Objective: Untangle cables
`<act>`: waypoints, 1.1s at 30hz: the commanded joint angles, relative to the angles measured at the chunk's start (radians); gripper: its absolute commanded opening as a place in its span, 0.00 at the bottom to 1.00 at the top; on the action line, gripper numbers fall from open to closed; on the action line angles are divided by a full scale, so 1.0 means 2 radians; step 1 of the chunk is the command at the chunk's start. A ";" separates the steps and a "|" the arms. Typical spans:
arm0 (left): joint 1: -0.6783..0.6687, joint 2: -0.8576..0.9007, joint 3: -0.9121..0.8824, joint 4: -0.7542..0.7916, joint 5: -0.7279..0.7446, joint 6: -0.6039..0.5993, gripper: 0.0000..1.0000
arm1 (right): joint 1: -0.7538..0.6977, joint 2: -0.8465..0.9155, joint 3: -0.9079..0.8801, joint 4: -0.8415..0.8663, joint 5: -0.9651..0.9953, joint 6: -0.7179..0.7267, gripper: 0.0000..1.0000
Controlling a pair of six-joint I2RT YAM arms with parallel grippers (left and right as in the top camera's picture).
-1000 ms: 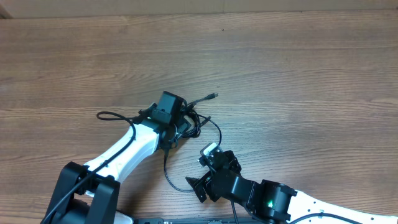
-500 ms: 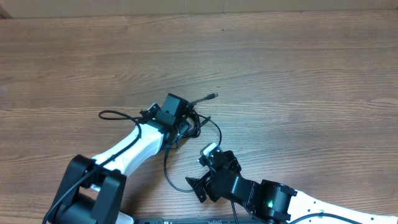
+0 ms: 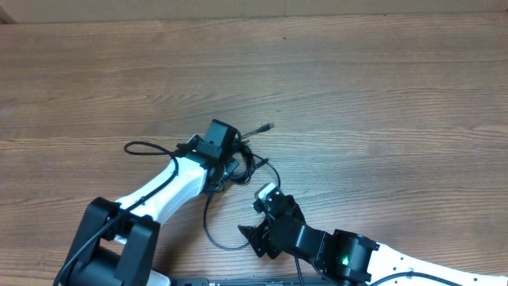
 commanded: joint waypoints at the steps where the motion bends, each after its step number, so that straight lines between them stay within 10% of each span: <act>1: 0.010 -0.048 0.019 -0.038 0.011 0.019 0.04 | 0.001 -0.023 0.004 0.004 -0.006 0.040 0.78; 8: 0.010 -0.136 0.023 -0.083 0.073 0.018 0.04 | -0.018 -0.043 0.004 0.008 -0.022 0.227 0.59; 19: 0.007 -0.143 0.023 -0.093 0.110 0.019 0.04 | -0.024 -0.040 0.004 0.017 -0.012 0.249 0.36; 33: 0.007 -0.143 0.023 -0.103 0.197 0.019 0.04 | -0.071 0.061 0.004 0.065 0.015 0.346 0.31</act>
